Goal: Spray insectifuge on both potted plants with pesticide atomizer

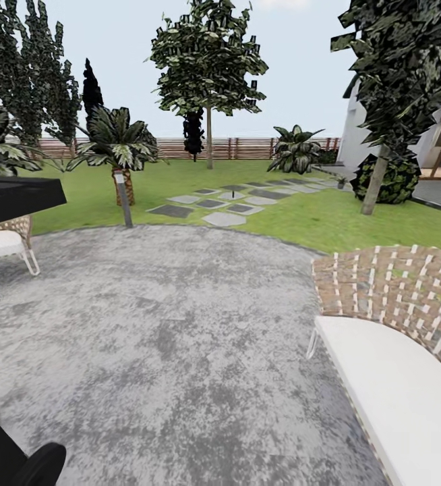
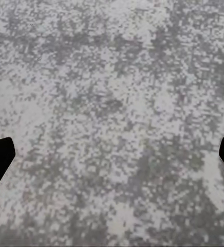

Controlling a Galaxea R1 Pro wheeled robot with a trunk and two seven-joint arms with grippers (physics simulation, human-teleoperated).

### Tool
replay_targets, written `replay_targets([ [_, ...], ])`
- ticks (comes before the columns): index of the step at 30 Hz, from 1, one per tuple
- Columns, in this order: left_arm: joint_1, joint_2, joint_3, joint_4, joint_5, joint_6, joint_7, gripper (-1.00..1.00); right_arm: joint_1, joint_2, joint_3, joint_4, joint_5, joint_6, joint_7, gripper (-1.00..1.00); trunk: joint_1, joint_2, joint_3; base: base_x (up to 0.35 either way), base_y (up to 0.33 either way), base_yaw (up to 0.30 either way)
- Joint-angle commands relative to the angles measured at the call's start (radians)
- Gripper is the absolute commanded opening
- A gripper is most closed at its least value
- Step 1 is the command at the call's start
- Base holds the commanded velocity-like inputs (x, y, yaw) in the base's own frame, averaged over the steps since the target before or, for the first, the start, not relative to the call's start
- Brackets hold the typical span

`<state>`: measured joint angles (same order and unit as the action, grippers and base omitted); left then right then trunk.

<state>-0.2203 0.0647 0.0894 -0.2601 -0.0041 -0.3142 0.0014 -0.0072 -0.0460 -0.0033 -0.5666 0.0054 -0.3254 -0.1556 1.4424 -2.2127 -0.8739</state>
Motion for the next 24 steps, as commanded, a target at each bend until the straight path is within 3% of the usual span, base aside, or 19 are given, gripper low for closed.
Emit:
replay_targets([
  [1, -0.001, 0.000, 0.003, 0.001, -0.001, -0.003, 0.000, 1.00, 0.000, 0.000, 0.000, 0.001, 0.001, -0.003, -0.002, 1.00, 0.000, 0.000, -0.001, 0.339, 0.000, 0.000],
  [24, -0.001, 0.000, 0.003, 0.001, -0.001, -0.003, 0.000, 1.00, 0.000, 0.000, 0.000, 0.004, 0.001, -0.003, -0.002, 1.00, 0.000, 0.000, -0.001, 0.339, 0.000, 0.000],
])
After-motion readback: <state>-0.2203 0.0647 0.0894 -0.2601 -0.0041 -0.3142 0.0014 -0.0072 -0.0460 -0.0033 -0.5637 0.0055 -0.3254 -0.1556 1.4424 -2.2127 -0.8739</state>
